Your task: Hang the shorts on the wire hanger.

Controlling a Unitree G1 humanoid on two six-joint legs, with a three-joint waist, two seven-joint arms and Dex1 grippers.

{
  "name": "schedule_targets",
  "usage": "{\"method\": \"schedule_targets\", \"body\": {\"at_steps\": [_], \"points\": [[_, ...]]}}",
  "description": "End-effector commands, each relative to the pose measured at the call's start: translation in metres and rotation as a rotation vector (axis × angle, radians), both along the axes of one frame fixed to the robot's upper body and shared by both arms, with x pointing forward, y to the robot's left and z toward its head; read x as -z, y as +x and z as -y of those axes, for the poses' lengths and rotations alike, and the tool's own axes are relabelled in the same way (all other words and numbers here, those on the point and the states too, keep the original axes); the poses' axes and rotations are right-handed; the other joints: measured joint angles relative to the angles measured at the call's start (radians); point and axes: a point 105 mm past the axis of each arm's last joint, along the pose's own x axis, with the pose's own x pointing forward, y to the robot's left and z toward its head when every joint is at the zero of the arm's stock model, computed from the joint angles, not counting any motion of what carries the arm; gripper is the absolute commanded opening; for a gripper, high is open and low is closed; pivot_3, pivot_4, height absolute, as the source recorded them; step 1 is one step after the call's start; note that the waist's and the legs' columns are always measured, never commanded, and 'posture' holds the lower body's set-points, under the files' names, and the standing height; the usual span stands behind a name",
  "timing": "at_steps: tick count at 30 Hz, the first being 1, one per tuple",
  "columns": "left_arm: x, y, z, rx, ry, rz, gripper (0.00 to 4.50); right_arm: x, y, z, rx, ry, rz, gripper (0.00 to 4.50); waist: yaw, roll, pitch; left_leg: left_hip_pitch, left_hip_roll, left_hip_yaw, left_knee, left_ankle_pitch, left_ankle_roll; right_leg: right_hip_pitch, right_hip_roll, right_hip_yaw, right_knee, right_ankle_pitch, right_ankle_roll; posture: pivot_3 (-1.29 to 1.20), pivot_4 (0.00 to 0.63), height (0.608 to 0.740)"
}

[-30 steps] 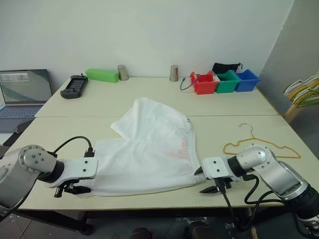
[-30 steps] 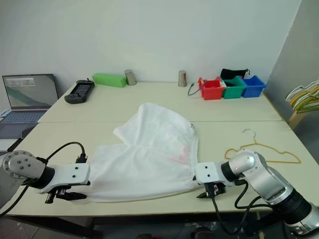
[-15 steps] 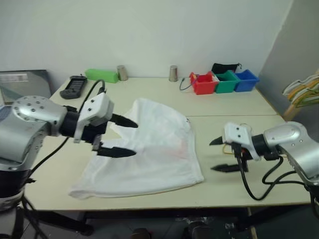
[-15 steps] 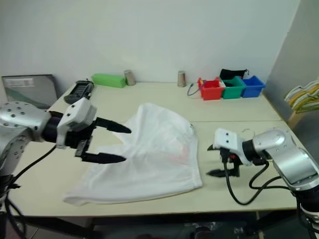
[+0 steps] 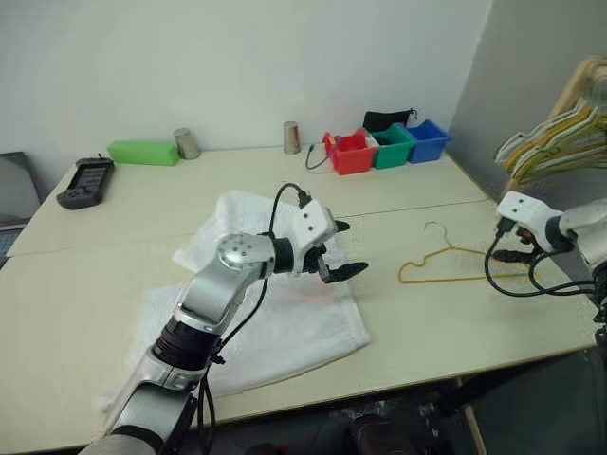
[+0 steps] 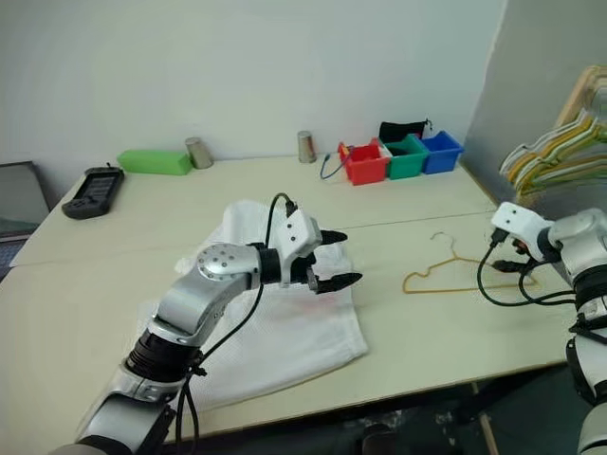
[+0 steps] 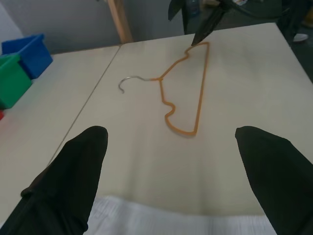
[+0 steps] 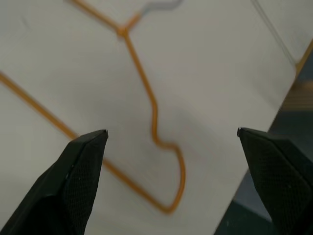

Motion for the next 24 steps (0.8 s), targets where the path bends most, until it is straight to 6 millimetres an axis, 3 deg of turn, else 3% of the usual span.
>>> {"method": "schedule_targets", "body": {"at_steps": [1,7,10,15,22,24], "points": [[-0.014,-0.006,0.002,-0.023,-0.04,0.042,4.47,-0.01,0.001,0.013,0.01,-0.068,0.028,4.5,-0.008,0.0,0.0,0.001,0.0,0.0,0.0,0.0,0.0,0.0,0.0,0.0,0.0,0.0,0.0,-0.1,0.012,0.74],[-0.013,-0.013,-0.005,-0.063,-0.042,0.041,4.47,0.0,-0.008,0.011,-0.016,-0.02,-0.06,4.5,-0.003,0.001,0.0,0.017,-0.001,-0.001,0.0,-0.001,0.001,0.018,0.001,0.0,-0.002,-0.002,0.007,-0.08,0.018,0.74],[-0.013,-0.014,-0.007,-0.068,-0.043,0.035,4.47,0.001,-0.009,0.007,-0.039,-0.001,-0.072,4.5,-0.001,0.002,0.0,0.017,-0.001,-0.001,0.0,-0.001,0.001,0.018,0.001,0.0,-0.002,-0.002,0.007,-0.08,0.023,0.74],[-0.018,-0.026,-0.01,-0.019,-0.068,-0.008,4.47,0.018,-0.01,-0.019,-0.123,0.102,-0.152,4.5,0.001,0.001,0.001,0.017,-0.001,-0.001,0.0,-0.002,0.002,0.018,0.001,0.001,-0.002,-0.003,0.007,-0.06,0.034,0.74],[-0.024,-0.027,-0.012,-0.019,-0.077,-0.01,4.47,0.031,-0.013,-0.023,-0.067,0.156,-0.193,4.5,0.029,0.002,0.001,0.017,-0.002,-0.001,0.001,-0.002,0.002,0.018,0.0,0.001,-0.002,-0.003,0.007,-0.04,0.039,0.74],[-0.024,-0.027,-0.012,-0.02,-0.079,-0.015,4.5,0.036,-0.014,-0.022,-0.043,0.167,-0.201,3.97,0.036,0.002,0.001,0.017,-0.002,-0.001,0.001,-0.002,0.002,0.018,0.0,0.0,-0.002,-0.003,0.007,-0.04,0.042,0.74]]}}
